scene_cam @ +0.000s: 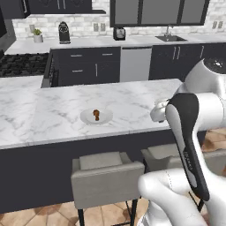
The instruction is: Transport the chicken drumstick and avocado to the fridge. Place the chicken drumstick on the rack containing meat and place the avocado on the rack containing the vegetable, ensuring meats and vegetables are on different racks.
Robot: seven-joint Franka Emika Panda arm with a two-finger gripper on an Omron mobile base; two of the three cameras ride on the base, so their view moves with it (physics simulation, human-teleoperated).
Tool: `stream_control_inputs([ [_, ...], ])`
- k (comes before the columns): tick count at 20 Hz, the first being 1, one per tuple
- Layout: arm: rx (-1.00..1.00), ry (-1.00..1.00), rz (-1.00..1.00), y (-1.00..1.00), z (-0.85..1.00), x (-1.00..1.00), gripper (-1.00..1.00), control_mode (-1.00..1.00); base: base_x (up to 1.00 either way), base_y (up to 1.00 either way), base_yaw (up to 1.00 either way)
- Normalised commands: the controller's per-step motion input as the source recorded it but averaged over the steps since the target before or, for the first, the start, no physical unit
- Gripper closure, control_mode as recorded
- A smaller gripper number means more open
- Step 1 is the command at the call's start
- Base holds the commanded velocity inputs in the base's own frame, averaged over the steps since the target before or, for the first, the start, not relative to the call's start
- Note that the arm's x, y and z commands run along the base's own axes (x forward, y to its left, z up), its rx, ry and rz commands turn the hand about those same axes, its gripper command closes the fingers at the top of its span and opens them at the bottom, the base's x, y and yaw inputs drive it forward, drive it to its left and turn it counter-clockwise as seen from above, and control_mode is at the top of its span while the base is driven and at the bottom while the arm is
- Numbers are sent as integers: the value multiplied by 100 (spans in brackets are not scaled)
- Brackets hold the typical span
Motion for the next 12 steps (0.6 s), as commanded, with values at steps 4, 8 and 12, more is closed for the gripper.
stream_control_inputs([
  [4, 0, -9, 0, -13, 76, -44, -100, -100, 0, 0, 0],
  [8, 0, 0, 0, 0, 0, 0, -100, 100, -16, -79, 1],
  [12, 0, 0, 0, 0, 0, 0, -100, 100, -78, -100, 13],
])
